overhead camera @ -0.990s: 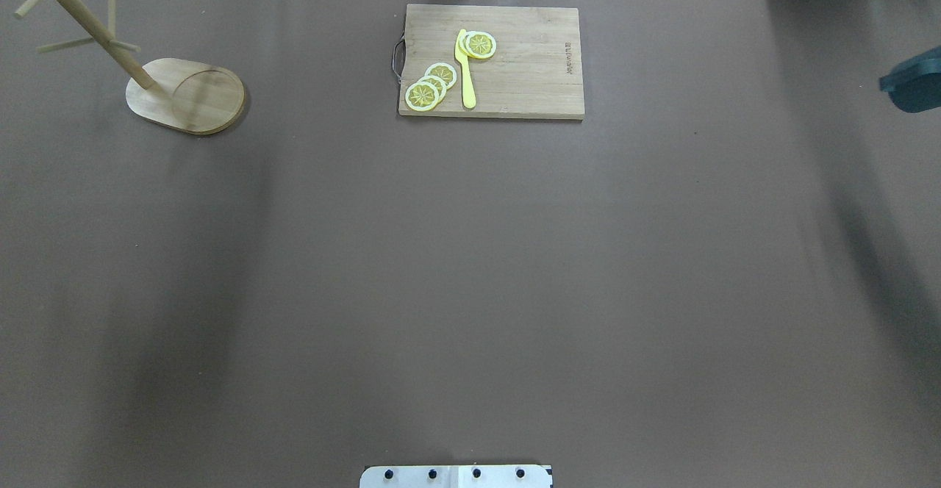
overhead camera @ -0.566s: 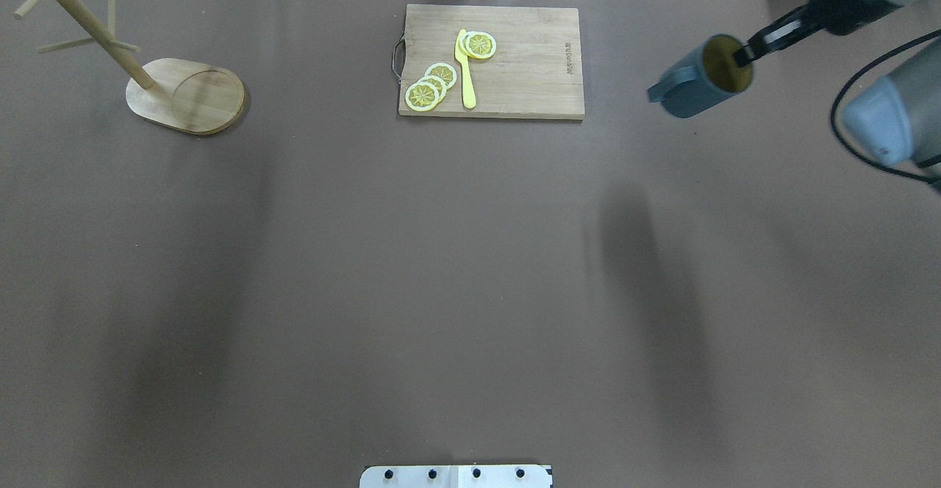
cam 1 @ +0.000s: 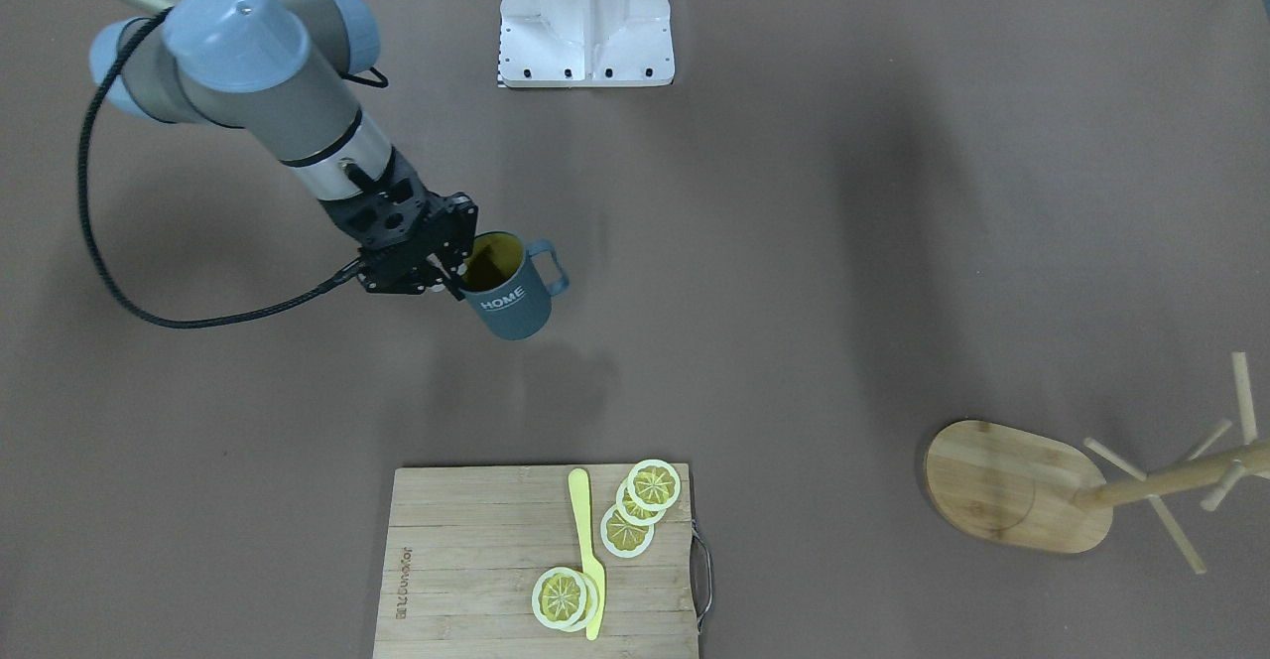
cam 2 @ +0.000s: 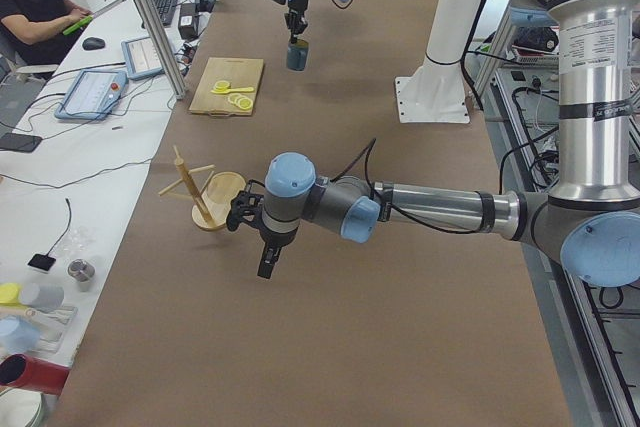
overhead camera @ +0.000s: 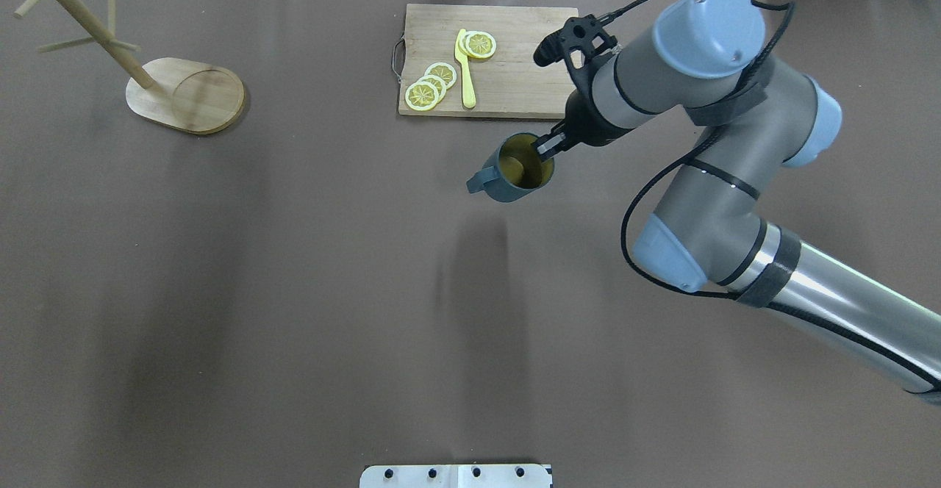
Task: Hang cup on storage rack
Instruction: 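Move the blue mug with the right gripper and set it upright on the table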
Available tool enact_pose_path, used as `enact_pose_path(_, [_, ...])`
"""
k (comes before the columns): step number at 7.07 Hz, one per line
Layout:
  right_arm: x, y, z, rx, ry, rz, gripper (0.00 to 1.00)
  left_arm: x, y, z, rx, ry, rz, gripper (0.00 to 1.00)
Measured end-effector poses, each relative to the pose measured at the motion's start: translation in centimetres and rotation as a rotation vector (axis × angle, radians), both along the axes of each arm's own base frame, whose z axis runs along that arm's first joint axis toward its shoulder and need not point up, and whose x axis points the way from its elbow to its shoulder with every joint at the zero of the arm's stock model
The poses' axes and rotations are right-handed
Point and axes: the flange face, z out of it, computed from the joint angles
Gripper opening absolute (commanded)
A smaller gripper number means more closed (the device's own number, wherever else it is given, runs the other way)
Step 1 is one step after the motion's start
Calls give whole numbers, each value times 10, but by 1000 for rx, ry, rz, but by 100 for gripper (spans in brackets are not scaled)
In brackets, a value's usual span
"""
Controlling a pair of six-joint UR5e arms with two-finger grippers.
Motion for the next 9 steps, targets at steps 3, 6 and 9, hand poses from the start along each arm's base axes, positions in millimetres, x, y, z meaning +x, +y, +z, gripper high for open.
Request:
enact_pose_path(3, [-80, 25, -28, 18, 37, 14, 0, 0, 2, 4, -6, 0, 1, 98])
enact_pose_path(6, [-115, 43, -23, 28, 71, 6, 96, 0, 5, 7, -12, 0, 2, 98])
enact_pose_path(9, [-122, 44, -45, -3, 46, 53, 99, 0, 5, 7, -14, 6, 4, 98])
